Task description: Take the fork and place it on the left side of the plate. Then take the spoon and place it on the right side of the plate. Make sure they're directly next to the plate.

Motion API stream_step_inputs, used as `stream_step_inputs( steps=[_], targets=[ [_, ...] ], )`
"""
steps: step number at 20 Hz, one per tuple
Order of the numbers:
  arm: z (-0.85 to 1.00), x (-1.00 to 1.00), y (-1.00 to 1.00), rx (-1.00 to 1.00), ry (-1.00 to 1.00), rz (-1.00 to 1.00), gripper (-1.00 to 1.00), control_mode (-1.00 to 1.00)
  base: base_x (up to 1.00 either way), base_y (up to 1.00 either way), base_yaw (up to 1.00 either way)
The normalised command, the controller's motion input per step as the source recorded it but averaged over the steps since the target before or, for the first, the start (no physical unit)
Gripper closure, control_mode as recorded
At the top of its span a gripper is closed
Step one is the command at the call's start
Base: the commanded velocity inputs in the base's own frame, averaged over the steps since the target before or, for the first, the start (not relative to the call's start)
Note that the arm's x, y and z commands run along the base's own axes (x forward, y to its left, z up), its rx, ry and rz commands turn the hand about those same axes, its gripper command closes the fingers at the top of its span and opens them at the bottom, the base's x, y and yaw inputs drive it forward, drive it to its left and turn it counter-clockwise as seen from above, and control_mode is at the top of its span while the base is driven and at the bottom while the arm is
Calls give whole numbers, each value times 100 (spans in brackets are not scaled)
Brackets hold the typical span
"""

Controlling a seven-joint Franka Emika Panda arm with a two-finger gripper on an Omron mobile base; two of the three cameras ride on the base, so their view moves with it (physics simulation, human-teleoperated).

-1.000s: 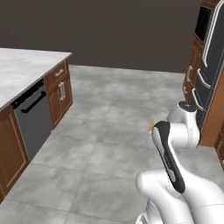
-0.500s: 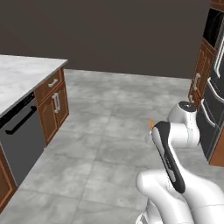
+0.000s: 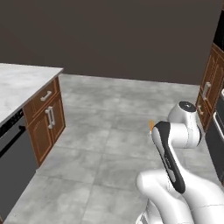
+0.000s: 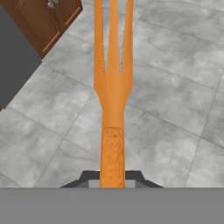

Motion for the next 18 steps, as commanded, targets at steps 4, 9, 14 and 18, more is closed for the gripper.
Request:
stream_step_inputs(
  steps=[4, 9, 14, 18],
  targets=[
    [0, 0, 0, 0, 0, 0, 100, 100, 100, 4, 0],
    [0, 0, 0, 0, 0, 0, 100, 100, 100, 10, 0],
    [0, 0, 0, 0, 0, 0, 100, 100, 100, 15, 0],
    [0, 0, 0, 0, 0, 0, 100, 100, 100, 17, 0]
  ],
)
